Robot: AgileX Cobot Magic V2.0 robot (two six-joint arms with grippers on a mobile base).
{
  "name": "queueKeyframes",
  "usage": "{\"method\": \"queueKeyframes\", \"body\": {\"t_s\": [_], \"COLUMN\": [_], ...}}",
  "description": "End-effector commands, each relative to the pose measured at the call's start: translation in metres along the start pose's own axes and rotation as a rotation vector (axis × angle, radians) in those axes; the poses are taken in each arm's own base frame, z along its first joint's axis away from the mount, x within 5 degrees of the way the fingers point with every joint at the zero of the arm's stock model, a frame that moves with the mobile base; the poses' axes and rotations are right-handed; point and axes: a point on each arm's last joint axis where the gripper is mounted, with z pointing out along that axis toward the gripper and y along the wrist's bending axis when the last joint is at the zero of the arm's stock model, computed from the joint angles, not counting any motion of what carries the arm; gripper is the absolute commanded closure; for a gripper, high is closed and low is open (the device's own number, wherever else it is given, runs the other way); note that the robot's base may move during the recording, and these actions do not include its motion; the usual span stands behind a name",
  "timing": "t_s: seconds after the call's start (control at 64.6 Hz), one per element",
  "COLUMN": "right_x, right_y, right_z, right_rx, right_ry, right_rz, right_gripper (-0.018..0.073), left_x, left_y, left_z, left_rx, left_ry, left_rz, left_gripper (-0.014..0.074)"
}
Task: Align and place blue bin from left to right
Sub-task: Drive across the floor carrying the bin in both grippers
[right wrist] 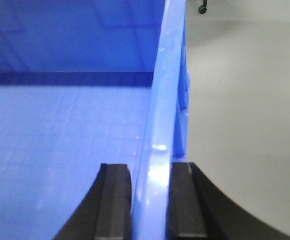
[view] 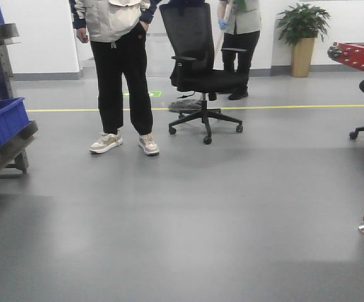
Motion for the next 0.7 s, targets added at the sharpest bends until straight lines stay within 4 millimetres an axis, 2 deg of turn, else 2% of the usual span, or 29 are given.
{"method": "queueKeyframes", "body": {"t_s": [0.0, 0.681], "right_x": [-0.0142, -0.0141], "right_y": [-0.0011, -0.0007], "right_z": [-0.0177, -0.0177], "right_rx": [-0.001, -0.005], "right_ry": [-0.144, -0.143], "right_rz": [-0.032, -0.03], "right_gripper": [0.0711, 0.0711], "left_x": [-0.009, -0.009], "left_y": [-0.0019, -0.0019], "left_z": [-0.0188, -0.0188], "left_rx": [0.028, 0.028], "left_ry": [-0.109, -0.109], "left_rz": [0.014, 0.014], "left_gripper": [0.0706, 0.0706]}}
